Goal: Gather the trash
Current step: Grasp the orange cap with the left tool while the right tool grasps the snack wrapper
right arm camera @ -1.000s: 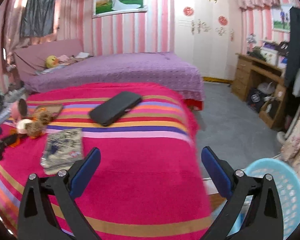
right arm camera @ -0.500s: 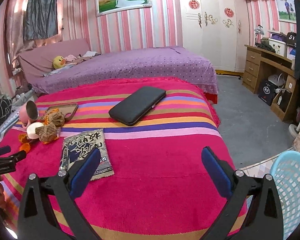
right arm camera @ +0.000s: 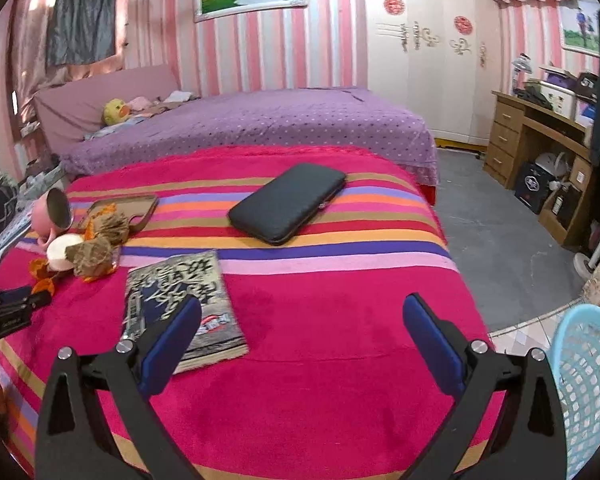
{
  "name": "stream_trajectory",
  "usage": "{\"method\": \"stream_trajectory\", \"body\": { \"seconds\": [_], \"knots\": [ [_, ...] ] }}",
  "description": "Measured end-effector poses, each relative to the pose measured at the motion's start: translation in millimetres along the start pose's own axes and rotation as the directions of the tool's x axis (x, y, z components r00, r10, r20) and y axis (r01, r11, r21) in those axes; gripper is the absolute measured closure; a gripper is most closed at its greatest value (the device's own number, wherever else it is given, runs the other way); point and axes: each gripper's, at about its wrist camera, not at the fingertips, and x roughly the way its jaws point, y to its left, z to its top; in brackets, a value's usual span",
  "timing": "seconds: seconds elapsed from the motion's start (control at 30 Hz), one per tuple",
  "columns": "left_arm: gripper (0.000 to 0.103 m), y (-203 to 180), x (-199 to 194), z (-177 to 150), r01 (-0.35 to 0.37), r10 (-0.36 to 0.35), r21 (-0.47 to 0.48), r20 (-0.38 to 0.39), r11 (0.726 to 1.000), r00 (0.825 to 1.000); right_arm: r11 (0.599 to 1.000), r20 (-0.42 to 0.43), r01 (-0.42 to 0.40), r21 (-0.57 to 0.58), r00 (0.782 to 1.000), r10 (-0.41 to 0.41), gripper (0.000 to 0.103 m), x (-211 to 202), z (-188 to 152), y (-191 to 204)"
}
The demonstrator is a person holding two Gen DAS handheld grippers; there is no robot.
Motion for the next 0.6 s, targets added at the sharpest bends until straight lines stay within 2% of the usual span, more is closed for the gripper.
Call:
{"method": "stream_trajectory", "body": {
  "seconds": [0.13,0.33,0.37,0.4,0.5,0.53,0.6],
  "knots": [
    [0.065,-1.0,-7.6,0.2,-0.002,0.002,0.004,0.015,1.0,1.0,0.999,-0.023,-0.028,-0.032,0.999,0.027,0.005,7.7,0.3,15.4],
    [0.065,-6.2,-32.5,6.3,0.011,-0.012,0.013,0.093,1.0,0.996,0.994,-0.11,-0.045,-0.095,0.993,0.035,0.006,32.7,-1.5,41.6],
    [0.065,-7.3,-35.5,7.5,0.011,-0.012,0.012,0.105,1.0,0.994,0.993,-0.128,-0.048,-0.107,0.991,0.034,0.012,37.1,-2.3,45.3],
    [0.065,-7.9,-38.2,8.5,0.013,-0.014,0.01,0.114,1.0,0.993,0.992,-0.142,-0.051,-0.119,0.989,0.034,0.022,40.5,-3.5,47.6],
    [0.065,-11.3,-43.2,10.8,0.015,-0.016,0.01,0.131,1.0,0.991,0.984,-0.202,-0.089,-0.156,0.978,0.057,0.036,51.8,-7.8,57.5],
    [0.064,-12.4,-43.5,10.9,0.013,-0.015,0.013,0.133,1.0,0.991,0.983,-0.207,-0.094,-0.158,0.976,0.061,0.038,52.5,-8.3,57.5],
    [0.064,-15.3,-43.4,11.3,0.01,-0.012,0.019,0.134,1.0,0.991,0.98,-0.213,-0.124,-0.156,0.973,0.089,0.051,51.8,-9.6,58.0]
  ]
}}
